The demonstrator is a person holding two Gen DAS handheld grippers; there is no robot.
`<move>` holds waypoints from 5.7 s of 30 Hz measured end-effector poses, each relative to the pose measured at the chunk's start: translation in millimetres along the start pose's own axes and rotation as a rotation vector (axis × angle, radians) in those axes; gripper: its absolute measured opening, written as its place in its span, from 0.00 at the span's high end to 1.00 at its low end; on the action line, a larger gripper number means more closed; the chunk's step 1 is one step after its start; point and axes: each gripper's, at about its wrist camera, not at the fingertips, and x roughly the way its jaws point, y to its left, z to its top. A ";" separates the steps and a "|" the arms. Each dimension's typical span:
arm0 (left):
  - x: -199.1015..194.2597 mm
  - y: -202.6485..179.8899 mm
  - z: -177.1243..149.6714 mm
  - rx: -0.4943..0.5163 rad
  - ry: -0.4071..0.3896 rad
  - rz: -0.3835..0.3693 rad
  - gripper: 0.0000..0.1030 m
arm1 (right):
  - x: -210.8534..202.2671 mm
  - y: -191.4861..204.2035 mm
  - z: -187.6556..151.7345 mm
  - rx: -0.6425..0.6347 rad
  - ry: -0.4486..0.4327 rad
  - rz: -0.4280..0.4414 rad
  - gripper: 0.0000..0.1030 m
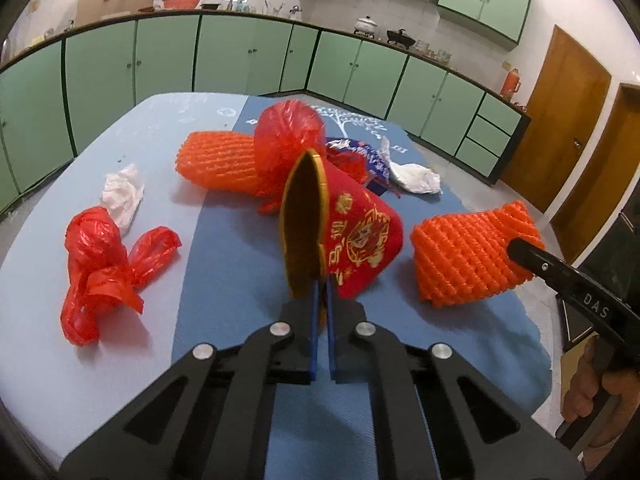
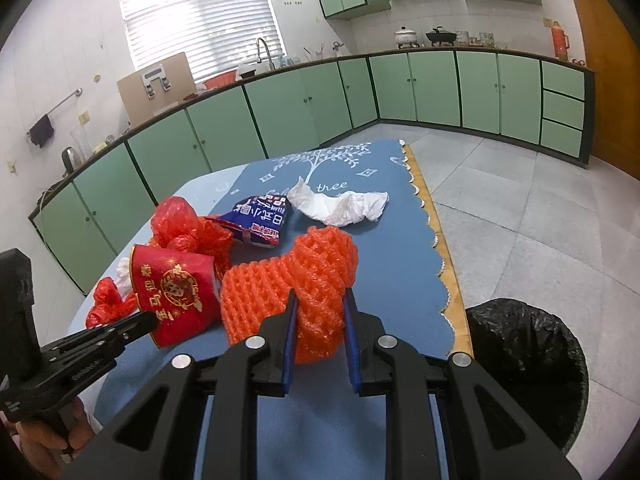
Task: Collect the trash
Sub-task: 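Grasp the orange foam net with the right gripper while the left gripper grasps the red gift bag, then carry the orange net and red gift bag over the black bin, then open both grippers over the bin and return them over the table, then grasp the red plastic bag with the left gripper while the right gripper grasps the red bag on the net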
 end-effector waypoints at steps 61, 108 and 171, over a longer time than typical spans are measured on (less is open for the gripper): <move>91.0 -288.0 -19.6 0.458 0.119 -0.343 0.82 | -102.0 -205.1 -65.5 0.342 -0.034 -0.478 0.69; -45.4 58.5 25.1 0.061 -0.140 0.350 0.16 | -13.9 56.4 9.0 -0.030 -0.114 -0.072 0.07; -31.3 100.1 35.7 -0.084 -0.133 0.248 0.59 | 94.3 131.8 24.3 -0.156 0.084 0.183 0.84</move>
